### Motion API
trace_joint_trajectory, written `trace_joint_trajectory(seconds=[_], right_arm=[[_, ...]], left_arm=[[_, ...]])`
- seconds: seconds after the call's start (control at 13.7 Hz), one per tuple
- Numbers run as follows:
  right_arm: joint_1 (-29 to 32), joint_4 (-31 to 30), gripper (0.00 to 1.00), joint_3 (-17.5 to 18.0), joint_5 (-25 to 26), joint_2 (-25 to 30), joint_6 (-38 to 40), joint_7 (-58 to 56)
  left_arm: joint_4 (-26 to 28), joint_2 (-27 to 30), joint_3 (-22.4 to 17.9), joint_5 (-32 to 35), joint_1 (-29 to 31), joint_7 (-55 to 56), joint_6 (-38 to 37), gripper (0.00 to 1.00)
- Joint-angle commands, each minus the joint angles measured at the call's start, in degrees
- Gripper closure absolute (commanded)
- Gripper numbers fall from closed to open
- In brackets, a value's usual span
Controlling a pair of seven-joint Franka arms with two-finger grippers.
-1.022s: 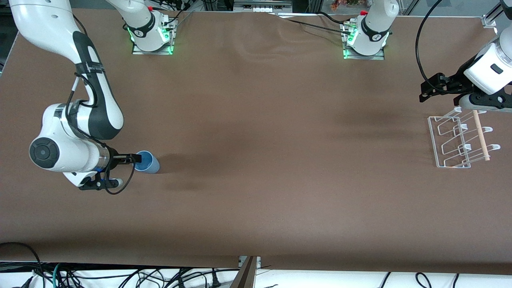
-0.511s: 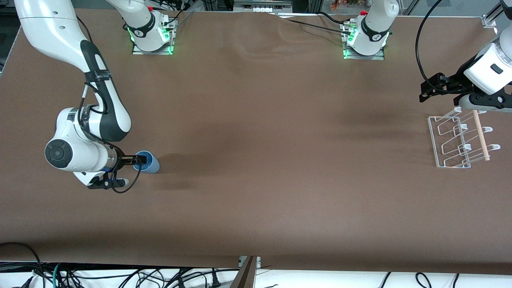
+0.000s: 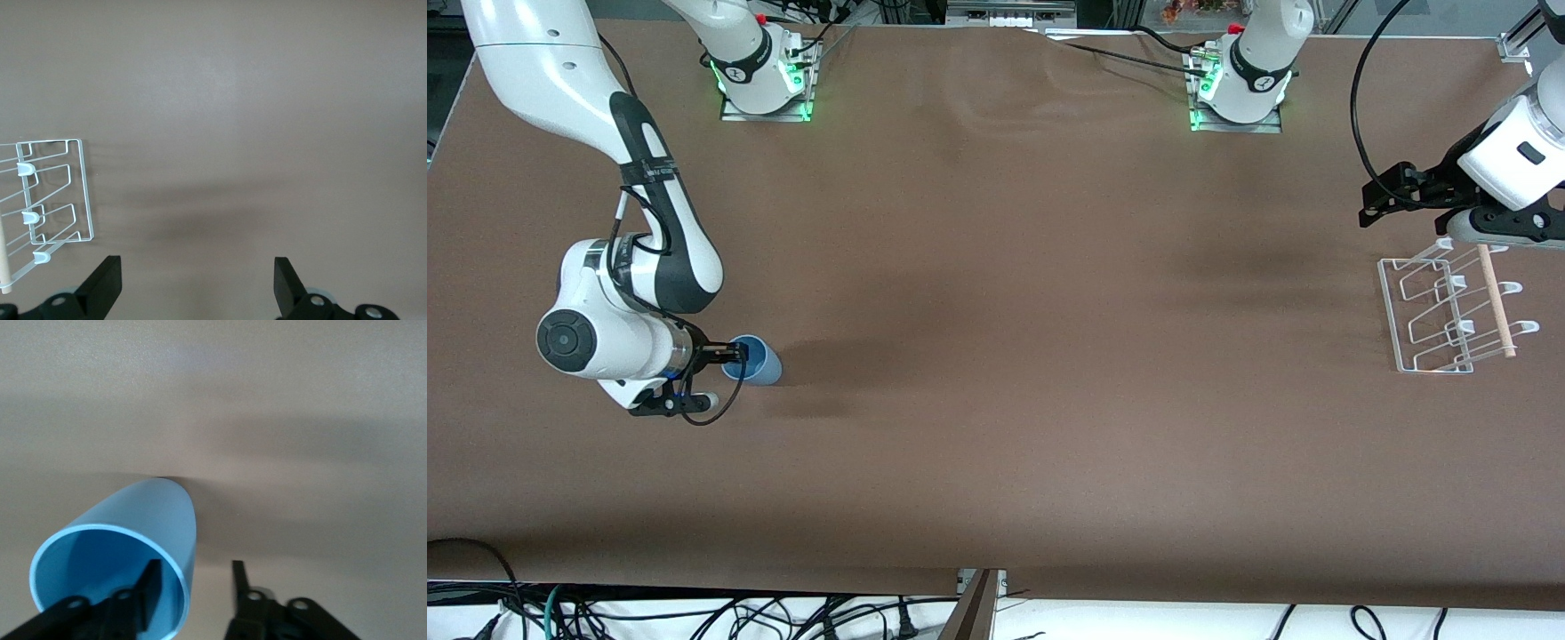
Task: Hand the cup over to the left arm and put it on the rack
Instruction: 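Close the right gripper on the blue cup rim, then lift the cup with the right gripper while the left gripper approaches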
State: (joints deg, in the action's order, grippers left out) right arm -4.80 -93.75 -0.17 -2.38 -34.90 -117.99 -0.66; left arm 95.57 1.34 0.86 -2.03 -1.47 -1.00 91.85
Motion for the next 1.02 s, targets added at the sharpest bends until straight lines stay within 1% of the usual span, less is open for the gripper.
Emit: trace_joint_trajectory(seconds=[0.0, 0.15, 0.22, 0.37, 0.44, 0.58, 0.66, 0.8, 0.88, 0.95], right_arm=[[0.05, -0.55, 1.00, 0.25, -0.96, 0.71, -0.66, 0.22], [-0.13, -0.20, 1.00, 0.26, -1.57, 0.10, -1.27, 0.31], [-0.21, 0.15, 1.00, 0.26, -3.67, -0.08, -1.62, 0.31], [-0.48, 1.90, 1.00, 0.78, -9.89, -0.17, -1.54, -0.30], [-0.39, 3.13, 1.00, 2.00, -14.28, -0.17, -1.01, -0.22], [-1.44, 4.71, 1.00, 2.89, -22.55, -0.17, -0.83, -0.04], [-3.01, 5.85, 1.00, 2.98, -25.98, -0.43, -0.83, 1.26], [-6.70, 8.57, 1.00, 3.16, -32.57, -0.78, -1.01, 7.57], [-9.15, 10.33, 1.00, 3.16, -35.21, -1.31, -1.36, 11.52], [-11.09, 12.61, 1.00, 3.16, -36.55, -2.27, -1.53, 14.95]], left_arm=[[-0.12, 0.51, 0.37, -0.34, 0.41, 0.21, -0.79, 0.00], [-0.12, 0.42, 0.37, -0.34, 0.41, 0.21, -0.79, 0.00], [-0.12, 0.42, 0.28, -0.34, 0.41, 0.21, -0.62, 0.00], [-0.12, 0.42, 0.28, -0.34, 0.41, 0.21, -0.61, 0.00], [-0.12, 0.42, 0.28, -0.34, 0.41, 0.21, -0.62, 0.00], [-0.12, 0.42, 0.28, -0.34, 0.41, 0.21, -0.70, 0.00], [-0.12, 0.42, 0.28, -0.34, 0.41, 0.21, -0.70, 0.00], [-0.12, 0.42, 0.28, -0.25, 0.41, 0.21, -0.70, 0.00], [-0.12, 0.42, 0.19, -0.34, 0.41, 0.21, -0.70, 0.00], [-0.03, 0.42, 0.28, -0.34, 0.41, 0.21, -0.79, 0.00]])
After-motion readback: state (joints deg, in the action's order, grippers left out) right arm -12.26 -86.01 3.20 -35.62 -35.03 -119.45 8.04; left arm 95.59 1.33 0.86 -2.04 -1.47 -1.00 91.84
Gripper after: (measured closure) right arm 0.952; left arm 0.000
